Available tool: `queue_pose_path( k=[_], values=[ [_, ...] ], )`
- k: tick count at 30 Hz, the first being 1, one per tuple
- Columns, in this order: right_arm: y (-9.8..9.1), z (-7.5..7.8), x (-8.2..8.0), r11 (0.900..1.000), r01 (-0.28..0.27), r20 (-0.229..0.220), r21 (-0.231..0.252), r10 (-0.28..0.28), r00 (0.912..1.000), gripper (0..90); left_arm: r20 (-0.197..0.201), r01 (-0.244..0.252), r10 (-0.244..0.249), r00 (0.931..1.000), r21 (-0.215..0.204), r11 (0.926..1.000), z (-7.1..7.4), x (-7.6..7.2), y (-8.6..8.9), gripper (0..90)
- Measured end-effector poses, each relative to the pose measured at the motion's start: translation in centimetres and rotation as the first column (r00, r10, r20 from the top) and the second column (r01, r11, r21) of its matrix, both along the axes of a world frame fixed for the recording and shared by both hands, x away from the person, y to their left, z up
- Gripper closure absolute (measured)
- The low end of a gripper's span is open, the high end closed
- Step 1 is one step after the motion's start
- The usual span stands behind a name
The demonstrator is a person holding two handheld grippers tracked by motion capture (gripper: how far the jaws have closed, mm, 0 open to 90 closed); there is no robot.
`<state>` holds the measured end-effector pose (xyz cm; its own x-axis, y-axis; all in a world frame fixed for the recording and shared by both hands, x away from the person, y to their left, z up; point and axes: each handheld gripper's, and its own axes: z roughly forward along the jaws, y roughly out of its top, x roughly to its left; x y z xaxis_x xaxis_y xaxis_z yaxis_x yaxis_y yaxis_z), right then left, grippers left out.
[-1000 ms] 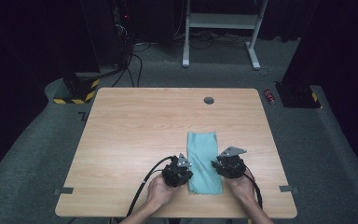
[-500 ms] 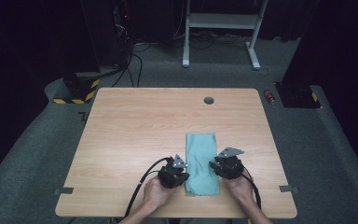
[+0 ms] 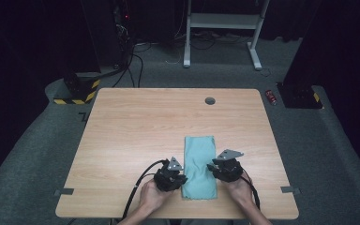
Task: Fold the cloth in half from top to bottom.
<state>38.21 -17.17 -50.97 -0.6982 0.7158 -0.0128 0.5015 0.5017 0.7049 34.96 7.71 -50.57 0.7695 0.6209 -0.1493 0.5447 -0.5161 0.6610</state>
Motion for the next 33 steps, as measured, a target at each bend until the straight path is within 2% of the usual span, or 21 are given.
queue_pose_path(
  k=[4,9,12,13,14,16,19,21,23,25,26,28,31,33],
  values=[
    [-0.7,0.6,1.1,0.9989,0.032,-0.003,0.033,-0.032,0.9995,62.7,0.021,-0.038,0.039,0.999,-0.031,0.9988,0.6,2.1,0.1,64.9],
    [-1.2,1.0,3.2,0.9932,0.086,0.028,0.079,-0.088,0.9957,60.1,0.017,-0.119,0.12,0.9926,-0.071,0.9904,1.0,6.4,0.7,58.5],
    [-1.4,1.1,4.7,0.9903,0.11,0.008,0.085,-0.112,0.9937,60.4,-0.008,-0.162,0.161,0.9869,-0.083,0.9833,1.1,8.7,0.7,54.4],
    [-1.4,1.1,5.1,0.9894,0.114,-0.004,0.09,-0.114,0.9935,60.5,-0.002,-0.17,0.17,0.9854,-0.078,0.9824,1.1,9.4,0.7,54.4],
    [-1.3,1.1,5.5,0.9881,0.123,-0.012,0.093,-0.122,0.9924,60.3,-0.002,-0.178,0.179,0.9839,-0.077,0.9809,1.1,9.7,0.6,54.4],
    [-1.4,1.2,6.0,0.987,0.132,-0.031,0.092,-0.129,0.9911,58.9,0.0,-0.214,0.216,0.9765,-0.112,0.9703,0.9,10.6,0.8,54.7],
    [-1.5,1.3,6.8,0.9832,0.151,-0.061,0.103,-0.145,0.9875,56.0,0.004,-0.219,0.22,0.9755,-0.063,0.9736,0.7,11.6,0.5,54.4],
    [-1.4,1.4,7.1,0.9832,0.159,-0.068,0.09,-0.153,0.9858,54.2,0.008,-0.231,0.232,0.9726,-0.07,0.9704,0.6,12.1,0.3,53.4],
    [-1.5,1.4,7.4,0.9801,0.172,-0.062,0.1,-0.166,0.9842,52.7,-0.001,-0.242,0.243,0.9701,-0.052,0.9688,0.5,12.6,0.1,50.8],
    [-1.6,1.3,7.8,0.9746,0.192,-0.089,0.116,-0.182,0.9793,51.4,-0.002,-0.253,0.253,0.9674,-0.05,0.9662,0.5,13.2,0.0,48.4],
    [-1.7,1.3,7.9,0.9736,0.196,-0.09,0.117,-0.186,0.9784,51.1,-0.001,-0.265,0.266,0.964,-0.067,0.9618,0.4,13.4,0.0,48.0],
    [-1.7,1.3,8.3,0.9722,0.204,-0.091,0.115,-0.194,0.9768,50.3,-0.009,-0.267,0.267,0.9636,-0.054,0.962,0.3,13.9,-0.1,47.3],
    [-1.8,1.3,8.8,0.9703,0.214,-0.093,0.113,-0.204,0.9745,50.0,-0.001,-0.267,0.267,0.9638,-0.034,0.9632,0.3,14.4,-0.3,47.2],
    [-1.9,1.3,8.9,0.9684,0.22,-0.095,0.118,-0.209,0.9731,50.2,0.006,-0.277,0.278,0.9607,-0.044,0.9598,0.4,14.6,-0.5,47.3]
  ],
)
